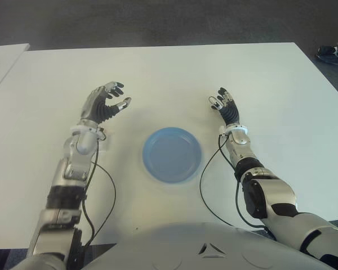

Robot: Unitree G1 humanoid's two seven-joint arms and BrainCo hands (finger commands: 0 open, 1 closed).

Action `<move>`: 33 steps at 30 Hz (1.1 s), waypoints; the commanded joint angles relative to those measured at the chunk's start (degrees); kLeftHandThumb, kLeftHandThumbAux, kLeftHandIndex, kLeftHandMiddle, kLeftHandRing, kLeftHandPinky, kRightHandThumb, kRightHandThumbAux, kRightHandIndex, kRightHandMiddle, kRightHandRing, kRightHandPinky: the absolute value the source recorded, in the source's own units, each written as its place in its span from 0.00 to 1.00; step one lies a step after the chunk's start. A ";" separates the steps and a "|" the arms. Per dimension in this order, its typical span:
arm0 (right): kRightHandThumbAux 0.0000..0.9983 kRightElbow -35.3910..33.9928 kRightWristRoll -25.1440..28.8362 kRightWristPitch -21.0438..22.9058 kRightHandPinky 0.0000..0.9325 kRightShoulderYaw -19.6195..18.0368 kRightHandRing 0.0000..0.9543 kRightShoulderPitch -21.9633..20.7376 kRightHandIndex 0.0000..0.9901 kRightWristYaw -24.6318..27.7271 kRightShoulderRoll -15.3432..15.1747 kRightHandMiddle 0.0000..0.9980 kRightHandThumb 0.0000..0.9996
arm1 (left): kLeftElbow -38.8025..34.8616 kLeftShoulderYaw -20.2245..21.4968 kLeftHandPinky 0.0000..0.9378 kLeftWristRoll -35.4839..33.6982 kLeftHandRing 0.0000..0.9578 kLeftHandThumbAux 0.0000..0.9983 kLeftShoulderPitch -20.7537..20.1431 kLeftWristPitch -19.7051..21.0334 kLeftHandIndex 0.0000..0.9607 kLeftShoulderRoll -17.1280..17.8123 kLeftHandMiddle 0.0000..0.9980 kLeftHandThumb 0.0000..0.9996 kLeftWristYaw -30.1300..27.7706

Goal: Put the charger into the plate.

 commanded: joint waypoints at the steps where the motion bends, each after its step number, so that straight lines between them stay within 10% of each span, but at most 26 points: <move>1: 0.56 3.90 0.17 4.98 0.01 -0.15 0.04 4.22 0.02 -0.29 1.07 0.06 0.03 | -5.40 2.41 0.41 2.19 0.39 0.45 4.97 0.78 0.29 1.48 0.37 0.19 2.92; 13: 0.57 4.25 -0.19 5.37 0.01 0.23 0.05 3.87 0.02 -1.35 1.48 0.07 0.03 | -13.12 3.90 0.30 4.98 0.33 0.42 10.10 4.36 0.19 4.19 0.31 0.24 0.95; 33: 0.56 4.67 -0.09 5.56 0.02 0.26 0.06 3.56 0.02 -0.61 1.78 0.09 0.03 | -2.66 9.68 0.00 8.74 0.00 0.22 13.79 -15.70 0.00 25.31 0.00 0.24 3.36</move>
